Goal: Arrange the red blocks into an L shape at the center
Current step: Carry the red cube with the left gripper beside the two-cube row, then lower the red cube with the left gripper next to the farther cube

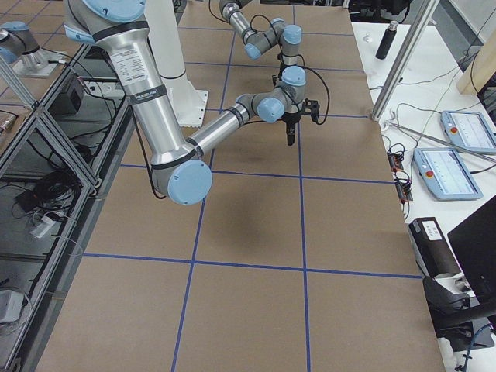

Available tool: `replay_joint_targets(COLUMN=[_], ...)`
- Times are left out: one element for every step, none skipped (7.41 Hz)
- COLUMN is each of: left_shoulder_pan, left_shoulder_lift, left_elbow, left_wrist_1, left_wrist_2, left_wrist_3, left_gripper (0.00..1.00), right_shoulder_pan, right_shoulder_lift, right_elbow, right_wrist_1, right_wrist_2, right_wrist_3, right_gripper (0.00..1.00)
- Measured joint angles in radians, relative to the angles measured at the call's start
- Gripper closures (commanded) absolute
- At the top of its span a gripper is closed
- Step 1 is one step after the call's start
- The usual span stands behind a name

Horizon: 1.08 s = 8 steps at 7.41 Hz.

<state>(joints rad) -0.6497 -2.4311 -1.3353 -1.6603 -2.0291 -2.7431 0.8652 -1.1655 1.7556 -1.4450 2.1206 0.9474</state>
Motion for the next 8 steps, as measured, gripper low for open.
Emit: replay_joint_targets(left_shoulder_pan=[0.004,0.007,0.010,0.012,0.014,0.015,0.016,0.018], left_shoulder_lift=[0.000,0.000,0.001,0.002,0.002,0.003,0.004,0.004], left_elbow=[0.000,-0.002,-0.006,-0.009,-0.012,-0.014,-0.016,-0.017], left_wrist_1=[-0.003,-0.004,-0.005,-0.005,-0.005,-0.004,-0.004,-0.004], left_wrist_2=[0.000,0.000,0.000,0.000,0.000,0.000,0.000,0.000], left_wrist_3=[-0.003,-0.005,-0.007,-0.009,-0.010,-0.014,-0.022,-0.030], left_gripper=[1.00,1.00,1.00,1.00,1.00,1.00,1.00,1.00], right_shoulder_pan=[0.000,0.000,0.000,0.000,0.000,0.000,0.000,0.000], right_shoulder_lift=[0.000,0.000,0.000,0.000,0.000,0.000,0.000,0.000], right_elbow=[0.000,0.000,-0.001,-0.002,-0.002,-0.002,-0.002,-0.002], right_wrist_1=[0.000,0.000,-0.001,0.000,0.000,-0.001,0.000,0.000], right_wrist_2=[-0.003,-0.004,-0.005,-0.005,-0.005,-0.005,-0.005,-0.005], right_wrist_3=[0.000,0.001,0.001,0.000,0.000,0.000,0.000,-0.001], right_gripper=[0.00,0.00,0.00,0.00,0.00,0.00,0.00,0.00])
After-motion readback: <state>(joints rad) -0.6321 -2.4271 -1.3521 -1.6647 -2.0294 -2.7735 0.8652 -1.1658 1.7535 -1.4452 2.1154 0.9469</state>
